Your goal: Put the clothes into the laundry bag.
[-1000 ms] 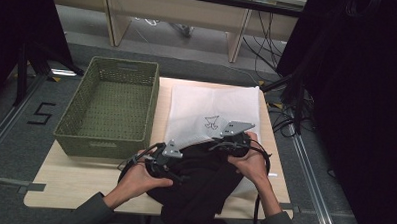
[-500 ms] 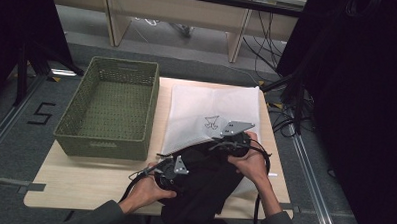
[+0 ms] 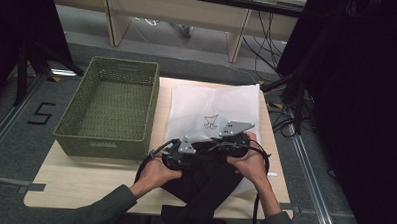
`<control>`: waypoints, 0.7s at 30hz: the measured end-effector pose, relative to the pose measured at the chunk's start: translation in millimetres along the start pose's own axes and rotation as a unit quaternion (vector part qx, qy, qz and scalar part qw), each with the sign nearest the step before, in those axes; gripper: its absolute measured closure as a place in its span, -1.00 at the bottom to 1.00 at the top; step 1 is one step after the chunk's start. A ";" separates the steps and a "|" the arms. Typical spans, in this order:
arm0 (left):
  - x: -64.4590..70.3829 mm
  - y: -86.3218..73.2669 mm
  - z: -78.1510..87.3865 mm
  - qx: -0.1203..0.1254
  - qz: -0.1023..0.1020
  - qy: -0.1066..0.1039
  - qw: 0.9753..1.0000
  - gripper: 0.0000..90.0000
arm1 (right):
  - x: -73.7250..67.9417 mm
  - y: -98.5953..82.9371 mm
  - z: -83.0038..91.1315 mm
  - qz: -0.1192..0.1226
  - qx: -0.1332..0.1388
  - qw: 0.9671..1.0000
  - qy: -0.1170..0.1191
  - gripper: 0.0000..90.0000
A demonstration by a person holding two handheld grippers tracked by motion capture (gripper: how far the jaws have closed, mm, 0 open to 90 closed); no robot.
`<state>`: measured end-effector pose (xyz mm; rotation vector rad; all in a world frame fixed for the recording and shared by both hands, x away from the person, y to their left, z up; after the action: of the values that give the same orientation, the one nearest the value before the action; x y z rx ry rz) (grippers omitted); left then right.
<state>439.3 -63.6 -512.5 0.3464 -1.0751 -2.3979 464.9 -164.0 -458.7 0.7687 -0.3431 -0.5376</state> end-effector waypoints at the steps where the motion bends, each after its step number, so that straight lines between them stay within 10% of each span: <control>1: -3.5 0.7 -4.8 0.000 0.006 0.004 1.000 0.79 | 0.1 -0.5 0.1 -0.003 -0.001 1.000 -0.001 0.96; 6: -3.4 -11.0 -21.9 -0.008 0.027 0.001 1.000 0.65 | 0.9 -5.3 -1.4 -0.001 -0.008 1.000 -0.001 0.96; 14: 7.9 -14.0 9.1 0.002 0.040 -0.011 0.999 -0.18 | 1.4 -8.2 -0.2 -0.001 -0.008 1.000 -0.003 0.96; 21: 11.9 -33.5 18.9 -0.016 0.023 0.001 1.000 -0.40 | 0.5 -10.5 -2.0 -0.004 -0.008 1.000 0.001 0.96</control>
<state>410.5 -38.8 -525.7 0.3083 -1.0307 -2.3712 462.8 -169.5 -467.6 0.7548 -0.3333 -0.5466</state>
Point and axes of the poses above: each handheld gripper's, and its own axes: z roughly backward along the jaws, y roughly out of its top, x roughly to its right, the point moved 9 cm from there along -z, roughly forward along the jaws, and after that the axes turned 4 degrees about -z, right-handed, at the moved point
